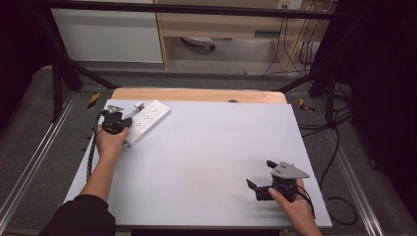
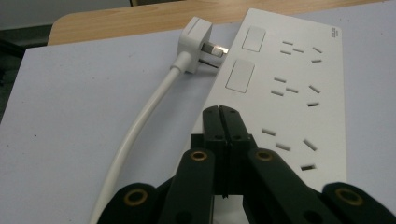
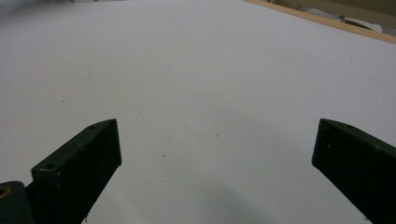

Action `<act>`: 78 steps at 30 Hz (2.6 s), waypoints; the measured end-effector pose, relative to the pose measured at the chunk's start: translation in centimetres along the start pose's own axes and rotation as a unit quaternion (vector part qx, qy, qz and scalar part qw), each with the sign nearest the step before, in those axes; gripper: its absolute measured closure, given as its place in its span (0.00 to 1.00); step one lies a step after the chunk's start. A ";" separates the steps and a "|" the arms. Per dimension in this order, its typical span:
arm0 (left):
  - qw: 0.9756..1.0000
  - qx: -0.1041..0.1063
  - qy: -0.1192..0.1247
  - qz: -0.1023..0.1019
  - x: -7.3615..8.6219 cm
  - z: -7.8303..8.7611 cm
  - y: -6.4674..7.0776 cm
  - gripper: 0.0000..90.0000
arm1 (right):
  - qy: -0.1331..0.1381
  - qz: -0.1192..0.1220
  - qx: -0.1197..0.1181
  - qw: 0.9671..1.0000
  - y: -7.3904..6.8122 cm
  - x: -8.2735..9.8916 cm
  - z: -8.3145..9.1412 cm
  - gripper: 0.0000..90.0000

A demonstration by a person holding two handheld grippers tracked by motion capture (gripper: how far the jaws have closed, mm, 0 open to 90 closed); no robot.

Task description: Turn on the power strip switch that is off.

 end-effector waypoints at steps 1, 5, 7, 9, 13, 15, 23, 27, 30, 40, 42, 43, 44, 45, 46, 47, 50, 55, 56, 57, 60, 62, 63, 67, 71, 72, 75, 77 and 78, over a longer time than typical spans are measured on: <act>1.000 0.000 0.002 0.003 0.0 0.0 0.0 1.00 | 0.000 0.000 0.000 1.000 0.0 0.0 0.0 0.02; 1.000 -0.003 0.006 -0.002 -0.3 0.2 0.0 1.00 | 0.002 -0.002 0.000 1.000 0.0 -0.1 0.0 0.02; 1.000 -0.003 0.010 -0.004 -0.5 0.4 0.0 1.00 | 0.002 -0.001 0.000 1.000 0.0 -0.1 0.0 0.02; 1.000 -0.003 0.011 -0.003 -0.6 0.4 0.0 1.00 | 0.002 -0.001 0.000 1.000 0.0 -0.1 0.0 0.02; 1.000 -0.003 0.010 -0.001 -0.5 0.5 -0.1 1.00 | 0.003 0.000 0.000 1.000 0.0 -0.1 0.0 0.02; 1.000 -0.004 0.012 -0.002 -0.5 0.5 -0.2 1.00 | 0.001 0.000 0.000 1.000 0.0 0.0 0.0 0.02; 1.000 -0.004 0.018 0.003 -0.8 0.7 0.1 0.99 | 0.001 0.000 -0.001 1.000 0.0 -0.1 0.0 0.02; 1.000 -0.006 0.031 0.001 -1.3 0.9 0.2 0.89 | 0.001 -0.001 -0.001 1.000 0.0 -0.1 0.0 0.02; 0.999 -0.009 0.038 0.004 -1.6 1.0 0.1 0.83 | 0.003 -0.001 -0.002 1.000 0.0 -0.1 0.0 0.02; 0.999 -0.008 0.033 0.012 -1.3 0.6 0.2 0.56 | 0.004 -0.003 -0.003 1.000 0.0 -0.1 0.0 0.02; 0.999 -0.006 0.035 0.014 -1.4 0.7 0.4 0.52 | 0.004 -0.003 -0.003 1.000 0.0 -0.1 0.0 0.02; 0.999 -0.006 0.036 0.018 -1.5 0.7 0.5 0.45 | 0.004 -0.003 -0.003 1.000 0.0 -0.1 0.0 0.02; 0.999 -0.006 0.038 0.020 -1.5 0.7 0.5 0.45 | 0.004 -0.003 -0.003 1.000 0.0 -0.1 0.0 0.02; 0.999 -0.006 0.039 0.025 -1.6 0.8 0.5 0.38 | 0.004 -0.002 -0.002 1.000 0.0 -0.1 0.0 0.02; 0.999 -0.006 0.039 0.030 -1.6 0.8 0.5 0.38 | 0.004 -0.002 -0.002 1.000 0.0 -0.1 0.0 0.02; 0.999 -0.007 0.040 0.035 -1.7 0.8 0.4 0.34 | 0.004 -0.003 -0.002 1.000 0.0 -0.1 0.0 0.02; 0.998 0.006 0.047 0.042 -1.8 1.0 0.5 0.18 | 0.004 -0.003 -0.002 1.000 0.0 -0.1 0.1 0.02; 0.998 0.014 0.050 0.040 -1.9 1.3 0.6 0.11 | 0.004 -0.003 -0.003 1.000 0.0 -0.1 0.1 0.02; 0.998 0.015 0.048 0.038 -1.9 1.3 0.7 0.12 | 0.004 -0.003 -0.003 1.000 0.0 -0.1 0.0 0.02; 0.998 0.016 0.047 0.037 -1.9 1.4 0.7 0.11 | 0.003 -0.003 -0.003 1.000 -0.1 -0.1 0.0 0.02; 0.998 0.023 0.049 0.038 -2.0 1.8 0.9 0.12 | 0.002 -0.002 -0.004 1.000 -0.1 -0.1 0.0 0.02; 0.997 0.034 0.049 0.041 -2.0 2.1 1.2 0.08 | 0.001 -0.003 -0.004 1.000 -0.1 -0.1 0.0 0.02; 0.997 0.037 0.045 0.041 -2.0 2.2 1.4 0.07 | 0.002 -0.001 -0.003 1.000 -0.1 -0.1 0.0 0.02; 0.998 0.032 0.036 0.040 -2.1 2.8 1.7 0.07 | 0.004 -0.002 -0.004 1.000 -0.1 -0.1 0.1 0.02; 0.998 0.050 0.028 0.040 -2.0 3.5 2.4 0.07 | 0.003 -0.003 -0.004 1.000 -0.1 -0.1 0.1 0.02; 0.998 0.052 0.029 0.038 -2.0 3.6 2.6 0.07 | 0.003 -0.003 -0.004 1.000 -0.1 -0.1 0.0 0.02; 0.997 0.056 0.041 0.031 -1.9 4.3 3.1 0.08 | 0.001 -0.002 -0.003 1.000 -0.1 -0.1 0.0 0.02; 0.996 0.060 0.050 0.031 -1.8 4.8 3.4 0.08 | 0.000 -0.003 -0.003 1.000 -0.1 -0.1 0.0 0.02; 0.996 0.066 0.051 0.027 -1.8 5.2 3.6 0.08 | -0.001 -0.004 -0.003 1.000 -0.1 -0.1 0.0 0.02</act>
Point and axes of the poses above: each handheld gripper's, and its own axes: z roughly backward along the jaws, x roughly out of its underside, y roughly to its right, the point moved 8 cm from there along -z, roughly forward along the jaws, and after that the axes turned 4 degrees about y, right-handed, at the moved point
